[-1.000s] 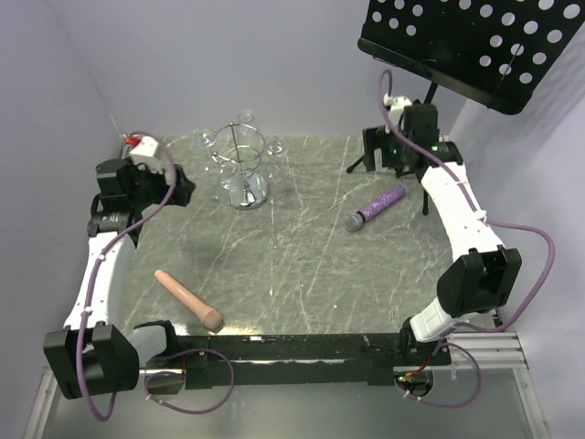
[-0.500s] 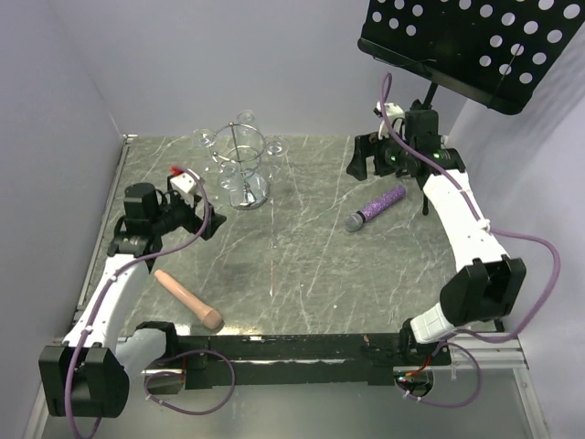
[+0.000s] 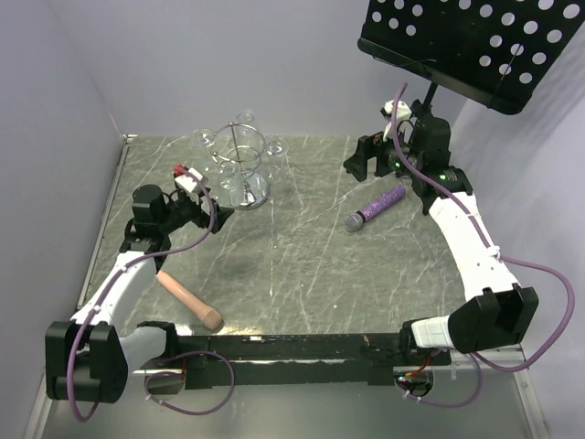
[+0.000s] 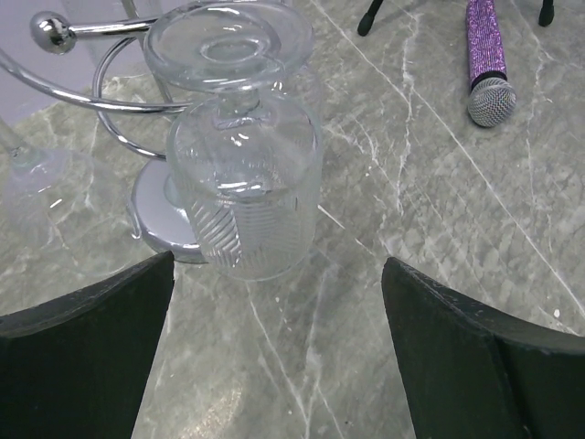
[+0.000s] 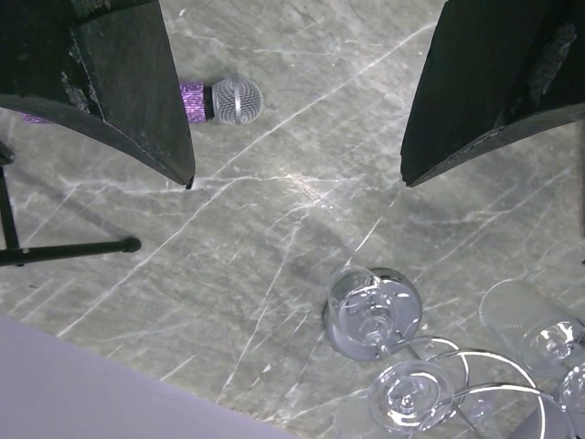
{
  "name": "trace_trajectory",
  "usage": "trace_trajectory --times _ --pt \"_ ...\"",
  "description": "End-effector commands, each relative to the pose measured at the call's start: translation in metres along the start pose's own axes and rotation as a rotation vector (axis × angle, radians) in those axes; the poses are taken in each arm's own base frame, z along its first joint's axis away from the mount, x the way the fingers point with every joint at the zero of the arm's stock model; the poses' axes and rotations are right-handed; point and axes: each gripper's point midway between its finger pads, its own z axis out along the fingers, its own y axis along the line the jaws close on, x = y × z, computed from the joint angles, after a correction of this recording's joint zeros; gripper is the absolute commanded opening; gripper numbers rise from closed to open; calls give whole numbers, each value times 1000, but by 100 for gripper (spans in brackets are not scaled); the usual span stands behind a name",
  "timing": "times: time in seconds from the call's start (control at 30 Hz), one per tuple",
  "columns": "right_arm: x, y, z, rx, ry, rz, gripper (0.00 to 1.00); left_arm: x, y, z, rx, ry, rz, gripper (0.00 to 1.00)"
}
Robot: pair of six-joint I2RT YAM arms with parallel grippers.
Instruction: Take the wine glass off the wine glass rack
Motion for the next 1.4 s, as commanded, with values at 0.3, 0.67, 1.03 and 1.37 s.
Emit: trace_trajectory --times 0.3,0.67,1.03,1.37 --pt "2 15 -3 -48 -38 17 100 -28 17 31 -19 -97 50 100" --pt "0 12 3 -46 -33 28 100 -30 23 58 -49 -125 85 100" --pt "2 10 3 -34 -28 25 100 -26 34 69 -104 -116 85 100" --pt "7 8 6 -34 -16 33 100 -27 31 69 -84 -113 93 88"
